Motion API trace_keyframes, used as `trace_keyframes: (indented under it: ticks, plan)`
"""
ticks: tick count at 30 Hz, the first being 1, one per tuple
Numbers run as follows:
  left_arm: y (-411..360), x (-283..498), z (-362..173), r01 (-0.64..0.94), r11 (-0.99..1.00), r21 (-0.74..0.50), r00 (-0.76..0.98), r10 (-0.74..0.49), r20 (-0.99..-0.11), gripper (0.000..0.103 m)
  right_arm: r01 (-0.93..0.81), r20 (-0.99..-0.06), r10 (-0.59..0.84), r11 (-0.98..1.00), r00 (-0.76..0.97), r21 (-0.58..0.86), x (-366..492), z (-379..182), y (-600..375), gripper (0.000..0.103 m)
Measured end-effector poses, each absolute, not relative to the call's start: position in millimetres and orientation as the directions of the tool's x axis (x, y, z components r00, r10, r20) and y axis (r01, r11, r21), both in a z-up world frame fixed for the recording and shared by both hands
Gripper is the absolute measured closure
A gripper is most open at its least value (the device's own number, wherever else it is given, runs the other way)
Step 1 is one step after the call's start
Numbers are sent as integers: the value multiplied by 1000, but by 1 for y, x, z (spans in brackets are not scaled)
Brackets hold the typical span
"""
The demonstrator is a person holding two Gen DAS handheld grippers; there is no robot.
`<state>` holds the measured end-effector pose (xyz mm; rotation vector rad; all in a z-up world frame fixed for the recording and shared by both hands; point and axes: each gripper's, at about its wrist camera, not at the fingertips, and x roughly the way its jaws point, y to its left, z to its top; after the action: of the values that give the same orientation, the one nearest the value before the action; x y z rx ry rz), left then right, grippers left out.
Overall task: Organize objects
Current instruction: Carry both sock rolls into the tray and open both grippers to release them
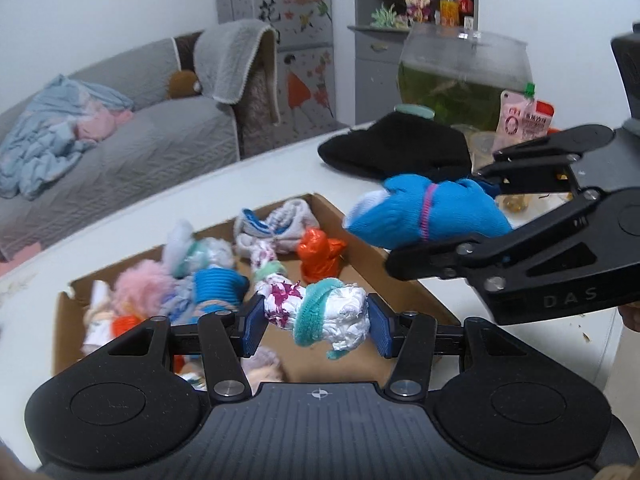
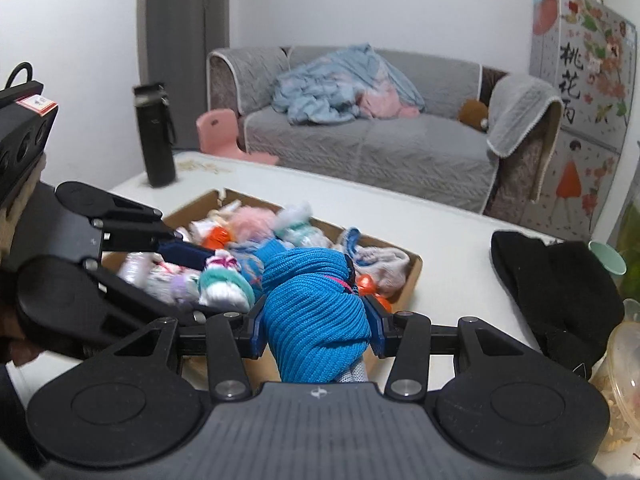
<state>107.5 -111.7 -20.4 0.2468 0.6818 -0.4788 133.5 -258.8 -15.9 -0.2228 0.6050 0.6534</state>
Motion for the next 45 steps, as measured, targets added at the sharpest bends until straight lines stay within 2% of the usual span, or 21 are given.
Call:
trace_keyframes:
  ticks: [13,24,27,31,33,36,45]
  plan:
    - [-116,134,-71,584,805,100,584,-332,-740,44,-653,-685,469,758,557,-11,167,-54,-245,60]
    - [-113,146,-86,612,785,92,537,-327,-778,43,-667,-750,417,744,513,-43,171,-73,-226,59]
    - [-114,145,-85,611,786,97,534,-318,-783,38,-664,-757,405,746,513,-51,170,-72,-224,58]
    - [-115,143,-85,594,799,96,542,-309,-782,20,-653,-754,396,755,524,-57,166,-67,-223,47]
    - [-114,142,-83,582,806,113,559,-295,-775,17,-645,-751,396,763,528,-51,166,-65,-224,44]
    - [-112,142,-80,573,815,84,549,-306,-778,16,-640,-749,403,768,525,-35,166,-61,-226,42]
    - [-117,135,-71,590,798,121,560,-297,-774,14,-640,-763,393,768,513,-35,166,-55,-224,40]
